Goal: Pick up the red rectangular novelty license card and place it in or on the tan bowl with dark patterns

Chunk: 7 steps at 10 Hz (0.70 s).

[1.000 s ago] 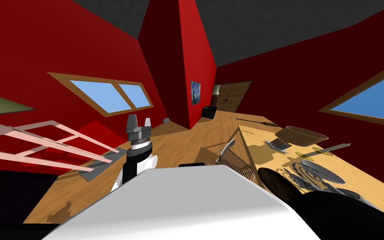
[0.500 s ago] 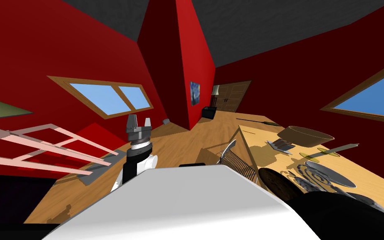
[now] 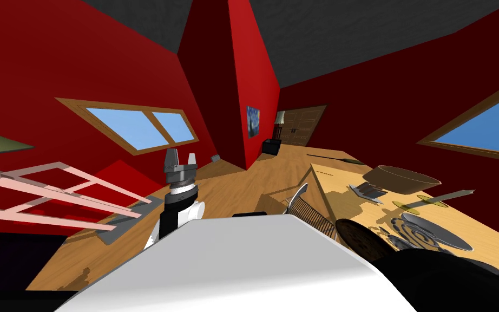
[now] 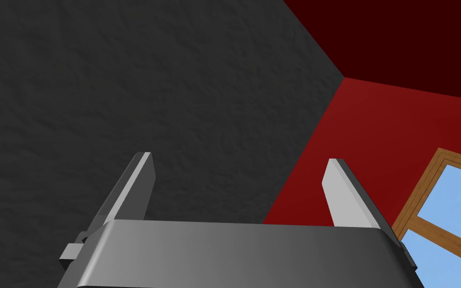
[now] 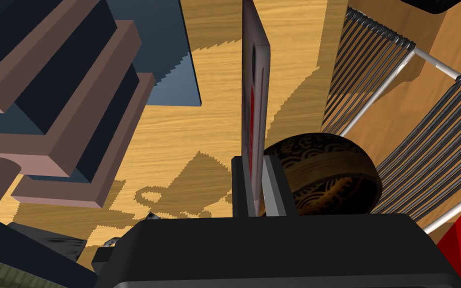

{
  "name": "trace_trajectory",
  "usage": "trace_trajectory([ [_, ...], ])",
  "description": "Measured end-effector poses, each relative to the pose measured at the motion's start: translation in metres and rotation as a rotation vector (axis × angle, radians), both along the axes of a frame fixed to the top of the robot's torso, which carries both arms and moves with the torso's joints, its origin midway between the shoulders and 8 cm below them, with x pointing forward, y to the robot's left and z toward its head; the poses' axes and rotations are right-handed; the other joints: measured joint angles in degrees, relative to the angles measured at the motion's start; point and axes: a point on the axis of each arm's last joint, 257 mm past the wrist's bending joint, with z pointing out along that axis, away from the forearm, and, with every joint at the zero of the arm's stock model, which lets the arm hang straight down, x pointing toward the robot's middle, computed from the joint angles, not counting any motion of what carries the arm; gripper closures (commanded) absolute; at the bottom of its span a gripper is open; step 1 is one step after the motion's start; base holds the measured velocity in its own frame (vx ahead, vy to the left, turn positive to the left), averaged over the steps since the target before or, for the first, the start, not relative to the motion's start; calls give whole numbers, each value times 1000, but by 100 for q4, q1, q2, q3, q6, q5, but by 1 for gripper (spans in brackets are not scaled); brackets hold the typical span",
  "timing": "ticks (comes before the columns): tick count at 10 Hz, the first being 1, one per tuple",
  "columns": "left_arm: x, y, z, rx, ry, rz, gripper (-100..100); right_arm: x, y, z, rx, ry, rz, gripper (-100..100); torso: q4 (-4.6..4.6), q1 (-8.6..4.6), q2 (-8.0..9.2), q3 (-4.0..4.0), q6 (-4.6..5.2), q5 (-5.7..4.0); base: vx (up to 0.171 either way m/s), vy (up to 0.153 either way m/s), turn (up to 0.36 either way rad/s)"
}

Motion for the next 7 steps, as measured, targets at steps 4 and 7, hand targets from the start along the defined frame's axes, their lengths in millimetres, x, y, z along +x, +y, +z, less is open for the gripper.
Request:
trace_trajectory([
  [4, 0, 0, 0, 0, 0, 0, 0, 7, -4, 12, -1, 0, 1, 100, 6, -3, 6, 5, -10, -12, 38, -3, -4],
  [7, 0, 0, 0, 0, 0, 0, 0, 18, -12, 32, 4, 0, 6, 100, 2, -6, -18, -8, -21, -13, 65, -8, 5],
])
